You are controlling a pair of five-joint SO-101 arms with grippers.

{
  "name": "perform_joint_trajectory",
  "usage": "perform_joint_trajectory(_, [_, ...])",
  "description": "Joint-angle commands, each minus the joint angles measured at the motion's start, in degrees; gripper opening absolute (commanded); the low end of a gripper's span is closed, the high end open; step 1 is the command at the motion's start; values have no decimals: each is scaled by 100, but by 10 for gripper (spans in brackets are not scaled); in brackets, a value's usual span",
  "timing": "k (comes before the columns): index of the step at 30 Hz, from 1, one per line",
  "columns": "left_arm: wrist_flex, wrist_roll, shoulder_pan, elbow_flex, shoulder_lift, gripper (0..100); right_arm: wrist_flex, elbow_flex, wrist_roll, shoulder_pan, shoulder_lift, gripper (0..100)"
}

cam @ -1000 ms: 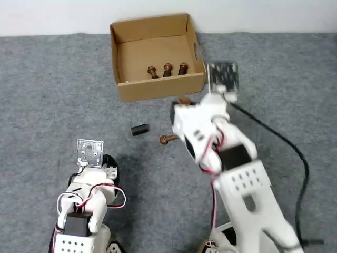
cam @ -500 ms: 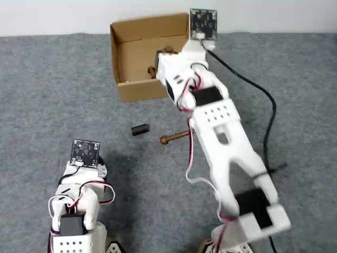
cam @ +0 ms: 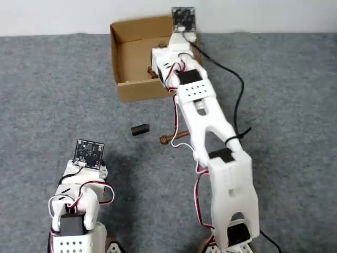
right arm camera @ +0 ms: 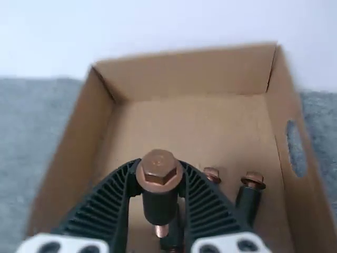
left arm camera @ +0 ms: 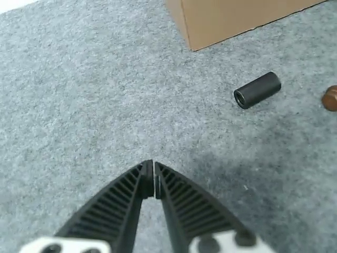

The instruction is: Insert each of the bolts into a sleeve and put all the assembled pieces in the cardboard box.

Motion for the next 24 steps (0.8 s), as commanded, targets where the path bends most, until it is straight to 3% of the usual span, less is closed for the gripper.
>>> perform_joint_trajectory(1, [-35, -53, -26, -22, -26, 8, -119, -756, 448, 75, 382, 8])
perform_joint_trajectory(7, [-35, -53, -26, -22, -26, 8, 127, -993, 1178, 92, 936, 16])
perform_joint_trajectory(14, [-35, -53, -26, -22, -26, 8, 892, -1477, 1178, 92, 980, 169])
perform_joint_trajectory(18, [-70, -62, -70, -22, -26, 8, 1376, -2048, 1178, 84, 945, 151])
perform_joint_trajectory(24, [-246, -44, -440, -22, -26, 9, 2589, -3332, 1178, 13, 1007, 49])
